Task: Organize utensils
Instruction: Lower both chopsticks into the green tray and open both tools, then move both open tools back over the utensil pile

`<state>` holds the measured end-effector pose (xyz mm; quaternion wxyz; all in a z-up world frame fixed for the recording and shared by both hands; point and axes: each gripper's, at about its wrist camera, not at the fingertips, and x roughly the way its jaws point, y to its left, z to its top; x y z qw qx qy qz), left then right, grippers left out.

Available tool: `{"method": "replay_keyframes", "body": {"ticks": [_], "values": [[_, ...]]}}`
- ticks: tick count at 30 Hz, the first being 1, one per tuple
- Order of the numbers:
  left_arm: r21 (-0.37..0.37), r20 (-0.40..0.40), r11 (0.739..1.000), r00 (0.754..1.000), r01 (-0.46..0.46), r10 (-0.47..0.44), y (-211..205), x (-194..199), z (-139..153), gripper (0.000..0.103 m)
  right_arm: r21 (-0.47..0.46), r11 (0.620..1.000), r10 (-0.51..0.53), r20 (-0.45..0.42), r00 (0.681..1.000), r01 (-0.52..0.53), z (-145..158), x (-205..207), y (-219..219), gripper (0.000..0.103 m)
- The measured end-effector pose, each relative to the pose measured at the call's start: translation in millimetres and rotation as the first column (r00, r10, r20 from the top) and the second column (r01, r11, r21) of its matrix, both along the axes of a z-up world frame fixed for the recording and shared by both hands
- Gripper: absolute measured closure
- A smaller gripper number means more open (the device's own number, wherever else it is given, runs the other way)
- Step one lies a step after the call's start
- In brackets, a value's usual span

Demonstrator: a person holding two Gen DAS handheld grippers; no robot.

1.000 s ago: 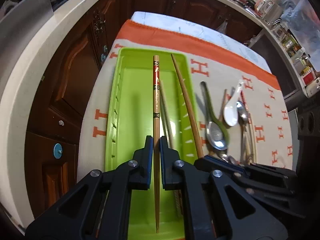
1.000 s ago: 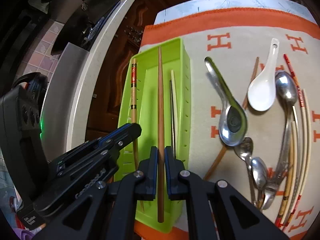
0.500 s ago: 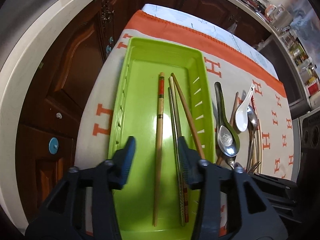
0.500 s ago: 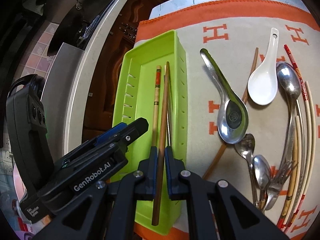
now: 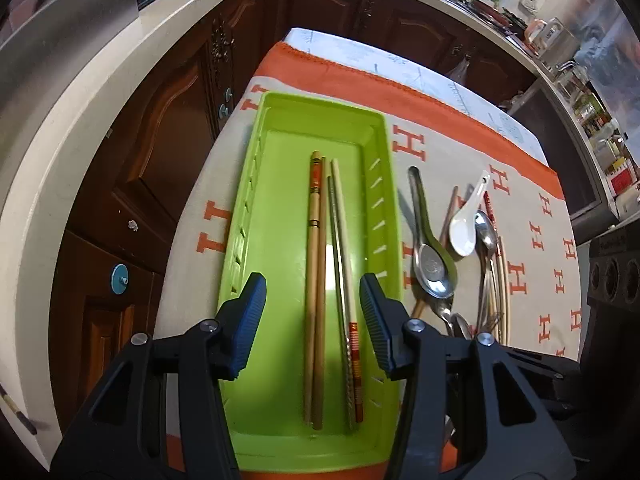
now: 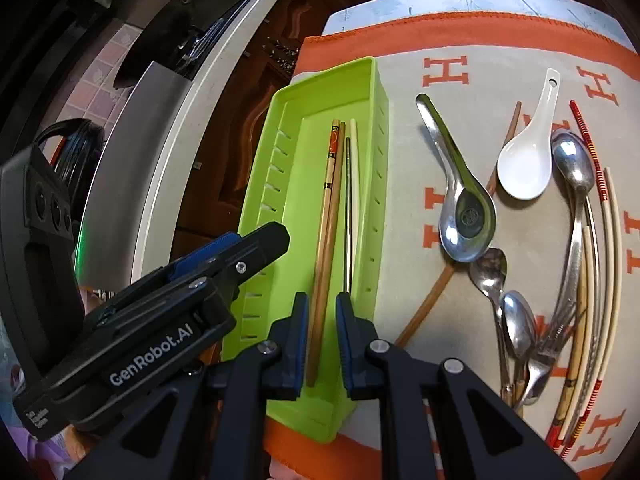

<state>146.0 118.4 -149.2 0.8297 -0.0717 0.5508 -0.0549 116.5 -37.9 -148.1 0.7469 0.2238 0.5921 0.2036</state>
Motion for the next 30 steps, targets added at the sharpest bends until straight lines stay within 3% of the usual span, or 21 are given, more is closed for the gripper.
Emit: {"method": "replay_keyframes", "body": {"ticks": [12,23,30], "values": [[-0.043,-0.001,0.998,0.999,0.048,-0.048,-24,-35,15,0.057,-0.095,0.995,0.022,0.051,0.998,-0.017,13,-26,-32,0.089],[-0.076,-0.023,0.977,0.979,0.201,-0.203,-96,-72,18,0.057,-0.176,0.977,-0.098,0.121,0.988,0.119,33,-68,-118,0.089],[-0.040,0.035,0.954,0.954,0.298,-0.297,-151,-86,37,0.057,-0.193,0.966,-0.134,0.189,0.973,0.171,48,-89,-153,0.089]]}}
